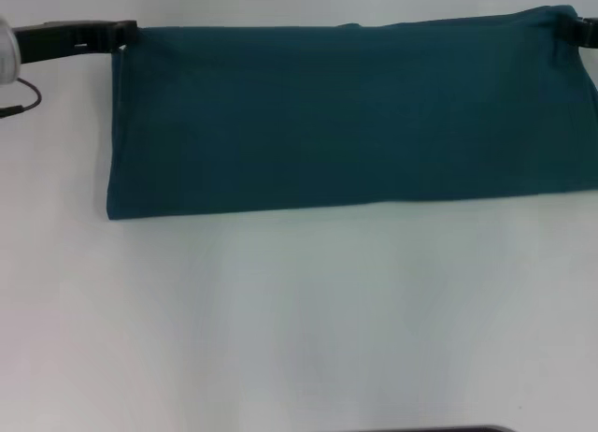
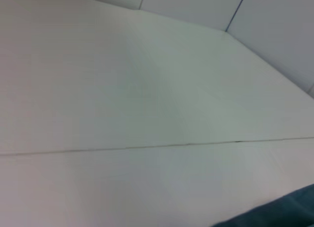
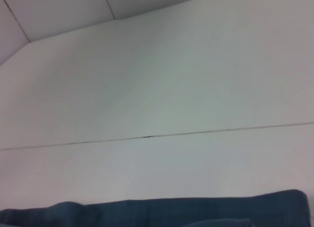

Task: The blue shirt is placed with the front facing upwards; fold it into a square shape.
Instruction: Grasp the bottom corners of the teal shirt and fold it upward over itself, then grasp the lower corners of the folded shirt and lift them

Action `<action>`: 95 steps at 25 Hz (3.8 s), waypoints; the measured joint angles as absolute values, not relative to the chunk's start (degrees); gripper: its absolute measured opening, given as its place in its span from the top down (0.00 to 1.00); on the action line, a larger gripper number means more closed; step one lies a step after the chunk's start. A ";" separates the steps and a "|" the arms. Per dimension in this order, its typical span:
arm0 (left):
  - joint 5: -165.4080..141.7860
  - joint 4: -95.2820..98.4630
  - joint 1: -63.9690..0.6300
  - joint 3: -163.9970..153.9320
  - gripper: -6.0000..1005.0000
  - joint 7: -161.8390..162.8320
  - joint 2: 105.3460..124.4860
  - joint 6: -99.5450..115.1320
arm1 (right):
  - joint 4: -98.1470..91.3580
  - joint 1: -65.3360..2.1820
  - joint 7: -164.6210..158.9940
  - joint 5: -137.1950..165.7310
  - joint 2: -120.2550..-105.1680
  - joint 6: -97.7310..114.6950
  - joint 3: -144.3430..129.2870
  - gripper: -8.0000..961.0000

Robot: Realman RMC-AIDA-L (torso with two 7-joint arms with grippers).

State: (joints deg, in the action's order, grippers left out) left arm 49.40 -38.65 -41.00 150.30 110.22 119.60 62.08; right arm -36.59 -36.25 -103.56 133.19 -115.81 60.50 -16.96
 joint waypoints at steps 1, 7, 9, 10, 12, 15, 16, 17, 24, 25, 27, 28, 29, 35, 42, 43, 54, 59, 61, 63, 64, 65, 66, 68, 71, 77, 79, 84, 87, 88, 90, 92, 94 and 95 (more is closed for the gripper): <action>49.40 -38.40 -41.32 149.92 0.97 110.22 119.71 61.24 | -36.44 -36.44 -103.46 133.13 -115.80 59.92 -16.97 0.91; 49.39 -37.46 -42.74 148.94 0.97 110.21 120.12 57.42 | -35.66 -37.60 -102.97 132.20 -116.11 56.62 -17.82 0.90; 49.50 -37.49 -43.09 148.92 0.97 110.21 120.28 56.97 | -35.63 -37.76 -102.95 131.41 -116.28 55.85 -18.38 0.90; 49.74 -37.57 -43.21 148.91 0.97 110.21 120.31 56.89 | -35.63 -37.80 -102.93 130.74 -116.28 55.64 -18.88 0.90; 50.49 -37.80 -43.31 148.90 0.97 110.21 120.34 56.87 | -35.63 -37.80 -102.88 129.41 -116.28 55.24 -19.70 0.90; 51.59 -38.39 -43.33 148.88 0.96 110.22 120.32 56.86 | -35.97 -37.81 -102.84 127.64 -116.28 54.56 -20.93 0.90; 51.59 -38.39 -43.33 148.88 0.96 110.22 120.32 56.86 | -36.01 -37.88 -102.83 127.18 -116.24 54.27 -21.21 0.90; 52.01 -38.55 -43.33 148.89 0.96 110.22 120.29 56.85 | -36.03 -38.02 -102.83 126.81 -116.21 53.96 -21.46 0.90; 53.70 -38.67 -43.50 148.86 0.96 110.12 120.05 56.07 | -35.21 -39.02 -102.15 125.10 -116.32 50.20 -24.15 0.89; 53.71 -38.58 -43.54 148.84 0.96 110.11 120.02 55.98 | -34.98 -39.14 -102.11 125.05 -116.34 49.86 -24.45 0.89; 53.72 -38.37 -43.59 148.78 0.96 110.10 120.05 55.45 | -34.57 -39.29 -102.11 125.03 -116.37 49.06 -24.89 0.89; 53.72 -38.31 -43.57 148.77 0.96 110.04 120.12 55.13 | -34.30 -39.34 -102.09 125.03 -116.37 48.58 -25.10 0.89; 53.73 -38.21 -43.50 148.74 0.95 109.94 120.21 54.74 | -34.04 -39.40 -101.98 125.02 -116.38 48.22 -25.20 0.89; 53.88 -35.98 -43.69 148.57 0.95 108.46 120.59 52.35 | -31.93 -40.09 -100.86 124.83 -116.53 45.55 -26.06 0.89; 55.14 -35.51 -43.77 147.62 0.95 107.85 121.87 48.94 | -31.12 -40.97 -98.90 124.38 -117.66 40.70 -27.52 0.88; 55.14 -35.51 -43.77 147.62 0.95 107.85 121.87 48.94 | -31.12 -40.97 -98.90 124.38 -117.66 40.70 -27.52 0.88; 57.26 -36.44 -42.50 147.57 0.72 109.01 122.18 46.60 | -32.91 -40.68 -96.59 122.88 -118.26 37.96 -28.40 0.67; 58.44 -39.21 -40.57 147.27 0.58 109.06 122.49 50.61 | -35.76 -37.44 -94.49 118.47 -118.32 43.62 -28.36 0.42; 58.45 -40.64 -39.65 147.24 0.29 109.11 122.50 54.09 | -37.29 -35.34 -93.96 116.35 -118.32 47.88 -28.31 0.37; 58.48 -42.01 -38.70 147.20 0.27 109.15 122.51 57.96 | -38.93 -33.34 -94.07 115.16 -118.11 52.57 -28.36 0.33; 58.49 -42.94 -38.02 147.20 0.25 109.17 122.59 60.66 | -39.83 -32.20 -94.23 114.87 -117.90 55.60 -28.37 0.30; 58.51 -43.70 -37.46 147.19 0.24 109.17 122.69 62.44 | -40.34 -31.55 -94.34 114.77 -117.77 57.61 -28.38 0.28; 58.51 -44.36 -36.93 147.21 0.22 109.18 122.82 64.15 | -41.10 -30.51 -94.48 114.77 -117.55 60.05 -28.35 0.26; 58.52 -45.51 -35.96 147.21 0.20 109.19 123.13 66.50 | -42.22 -28.73 -94.63 114.76 -117.09 64.95 -28.23 0.21; 58.53 -46.73 -34.52 147.19 0.15 109.20 123.59 69.77 | -42.99 -26.42 -96.06 114.89 -115.89 71.26 -28.06 0.15; 58.72 -47.24 -31.56 146.90 0.14 108.32 123.78 73.36 | -42.68 -23.69 -102.47 118.25 -112.69 79.74 -28.05 0.10; 59.16 -47.24 -30.88 146.70 0.14 107.64 123.83 74.27 | -42.91 -23.22 -105.08 120.33 -111.84 81.02 -27.91 0.10; 59.70 -47.23 -29.81 146.52 0.14 105.85 123.83 76.09 | -42.98 -22.87 -112.92 124.89 -109.21 82.80 -27.70 0.11; 59.70 -47.04 -29.59 146.46 0.14 105.05 123.83 76.44 | -42.88 -22.42 -115.83 125.12 -107.58 83.15 -27.54 0.11; 59.70 -46.93 -29.57 146.43 0.14 104.73 123.84 76.45 | -42.66 -22.28 -116.72 125.13 -107.02 83.14 -27.51 0.11; 59.70 -46.72 -29.54 146.42 0.14 103.96 123.84 76.45 | -42.03 -22.14 -118.26 125.22 -106.16 83.02 -27.46 0.11; 59.70 -46.60 -29.53 146.41 0.14 103.47 123.84 76.44 | -41.55 -22.24 -119.15 125.69 -105.91 82.80 -27.42 0.11; 59.70 -46.55 -29.58 146.37 0.14 103.38 123.84 76.36 | -40.90 -22.55 -119.37 126.35 -105.90 82.63 -27.43 0.11; 59.70 -46.53 -29.62 146.33 0.14 103.37 123.84 76.32 | -40.36 -22.84 -119.39 126.77 -105.95 82.53 -27.46 0.11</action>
State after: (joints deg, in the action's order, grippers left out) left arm 59.70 -46.53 -29.62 146.33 103.37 123.84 76.32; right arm -40.36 -22.84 -119.39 126.77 -105.95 82.53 -27.46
